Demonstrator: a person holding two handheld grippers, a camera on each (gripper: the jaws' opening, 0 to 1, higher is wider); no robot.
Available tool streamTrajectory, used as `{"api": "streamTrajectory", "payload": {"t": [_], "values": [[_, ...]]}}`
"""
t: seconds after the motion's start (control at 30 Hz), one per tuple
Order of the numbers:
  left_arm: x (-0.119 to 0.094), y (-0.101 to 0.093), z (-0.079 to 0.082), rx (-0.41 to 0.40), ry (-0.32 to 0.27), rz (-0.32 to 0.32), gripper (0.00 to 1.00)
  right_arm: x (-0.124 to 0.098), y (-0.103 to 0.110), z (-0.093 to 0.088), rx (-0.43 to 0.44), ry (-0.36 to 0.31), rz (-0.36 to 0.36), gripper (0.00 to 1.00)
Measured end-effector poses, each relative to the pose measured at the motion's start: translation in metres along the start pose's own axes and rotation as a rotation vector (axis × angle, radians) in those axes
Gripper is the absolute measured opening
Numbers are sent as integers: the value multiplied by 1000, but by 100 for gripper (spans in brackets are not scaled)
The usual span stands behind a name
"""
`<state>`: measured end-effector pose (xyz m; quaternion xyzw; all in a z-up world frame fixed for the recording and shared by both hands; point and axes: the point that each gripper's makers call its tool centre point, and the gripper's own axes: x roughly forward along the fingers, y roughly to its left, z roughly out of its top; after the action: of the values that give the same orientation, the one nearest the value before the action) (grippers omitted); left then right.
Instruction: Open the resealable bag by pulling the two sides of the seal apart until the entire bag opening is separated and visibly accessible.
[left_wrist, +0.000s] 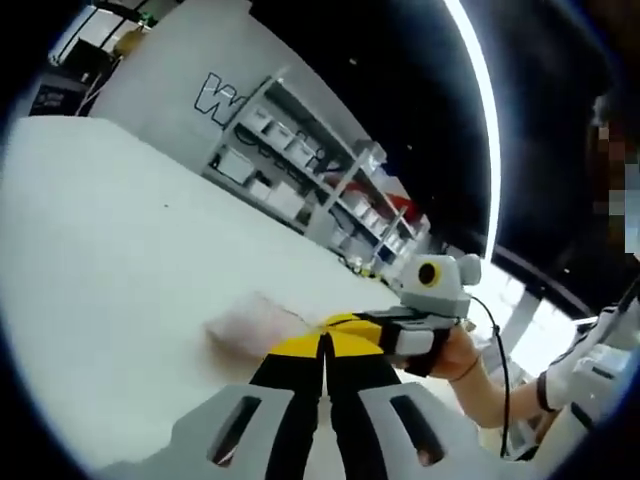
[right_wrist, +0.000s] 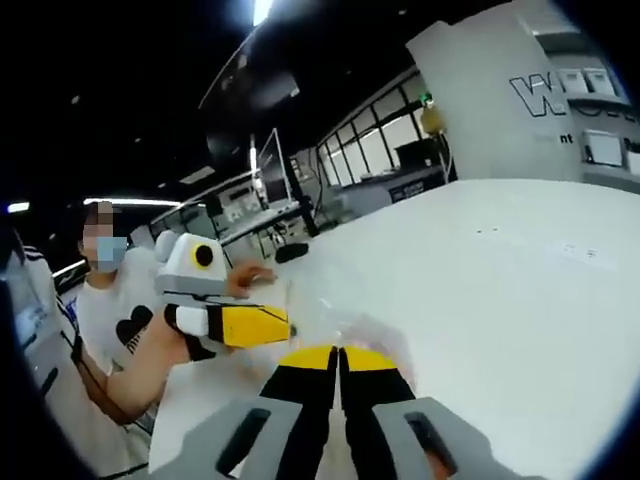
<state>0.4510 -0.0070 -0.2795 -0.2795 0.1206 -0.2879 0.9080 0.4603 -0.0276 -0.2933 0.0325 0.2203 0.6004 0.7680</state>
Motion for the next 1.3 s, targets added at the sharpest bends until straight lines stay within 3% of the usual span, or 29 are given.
{"api": "streamTrajectory", "payload": {"t": [0.27, 0.43, 0.63, 0.83, 1.3], "values": [[-1, 5, -4, 37, 31, 32, 1, -10, 7, 4, -69, -23, 1, 4], [-1, 5, -9, 67, 56, 42, 1, -5, 25, -3, -123, 37, 67, 4], [-1, 4, -12, 121, 88, 59, 1, 0, 34, -4, -180, 58, 79, 4], [-2, 2, -14, 149, 102, 52, 1, 2, 29, -7, -233, 106, 47, 3], [-4, 1, -16, 175, 132, 58, 1, 1, 26, -11, -268, 134, 28, 0]]}}
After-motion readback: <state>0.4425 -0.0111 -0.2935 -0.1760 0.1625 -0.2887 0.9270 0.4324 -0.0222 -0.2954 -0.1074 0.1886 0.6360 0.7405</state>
